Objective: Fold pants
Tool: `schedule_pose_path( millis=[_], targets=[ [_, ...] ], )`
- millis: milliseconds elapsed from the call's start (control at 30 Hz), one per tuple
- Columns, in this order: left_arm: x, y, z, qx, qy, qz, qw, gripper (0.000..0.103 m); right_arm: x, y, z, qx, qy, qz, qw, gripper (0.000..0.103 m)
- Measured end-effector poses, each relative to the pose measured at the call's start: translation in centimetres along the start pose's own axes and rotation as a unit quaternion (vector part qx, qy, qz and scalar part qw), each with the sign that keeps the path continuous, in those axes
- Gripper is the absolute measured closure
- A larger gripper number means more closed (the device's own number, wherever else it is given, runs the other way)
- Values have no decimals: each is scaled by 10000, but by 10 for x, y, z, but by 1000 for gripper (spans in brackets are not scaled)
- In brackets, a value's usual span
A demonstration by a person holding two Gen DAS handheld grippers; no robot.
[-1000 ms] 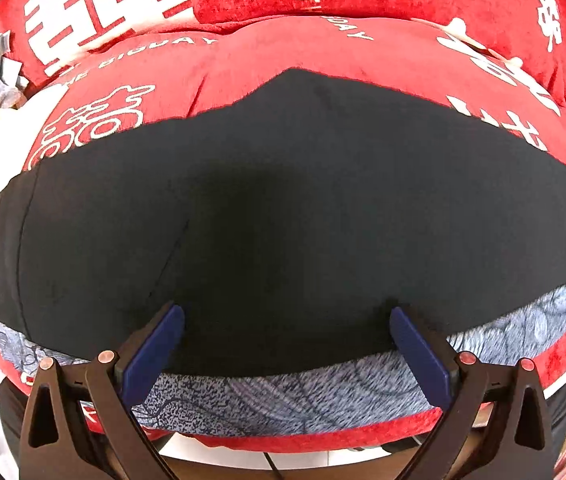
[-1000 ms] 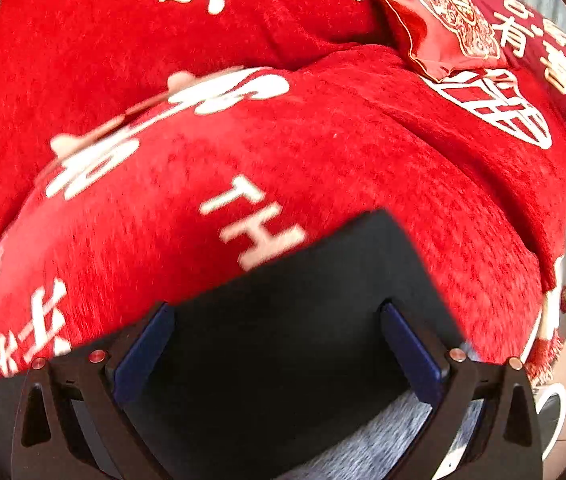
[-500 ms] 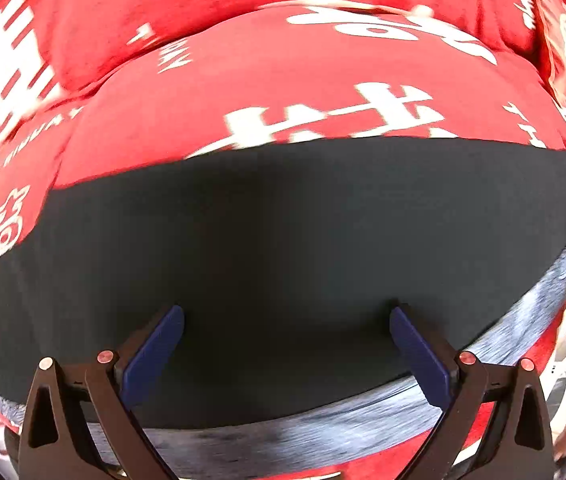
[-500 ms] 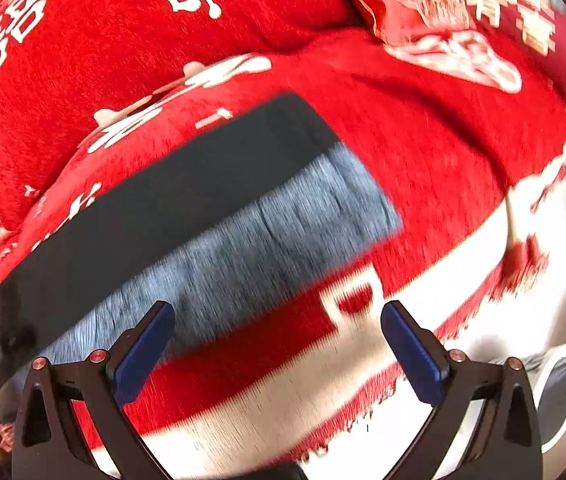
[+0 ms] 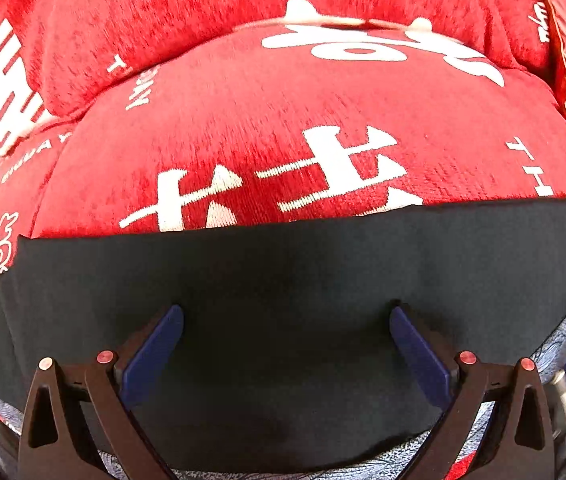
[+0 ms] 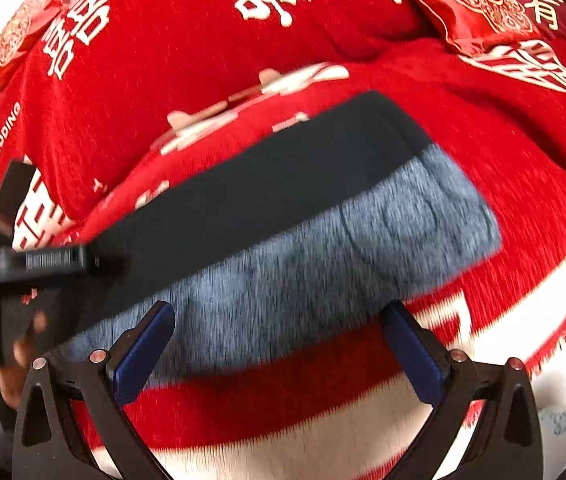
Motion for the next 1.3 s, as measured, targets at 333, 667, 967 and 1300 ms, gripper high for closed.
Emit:
schedule_pose_path(
  millis=[333, 667, 967, 1300],
  targets=[
    [1, 0, -2, -67, 32, -9, 10000, 0, 3, -24, 31, -264, 301, -269, 9988, 0],
    [3, 0, -3, -118, 29, -107, 9999, 0, 16, -39, 43, 124, 489, -664, 9965, 44],
    [2, 0, -2, -158, -3, -131, 9998, 0, 33, -22, 49, 136, 520, -871, 9948, 72],
    [17, 12, -1, 211, 223, -422, 9986, 6, 87, -8, 44, 61, 1203, -1147, 9861, 74]
  ],
)
Point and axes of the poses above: each gripper's, at about its wrist camera, not at the fingertips, and y roughly against the way its jaws point, x to its left, z to its top, the point moved 3 cm from there along -y, roughly the way its jaws point, and after that the axes turned 14 degrees about z, right-handed, at the moved point
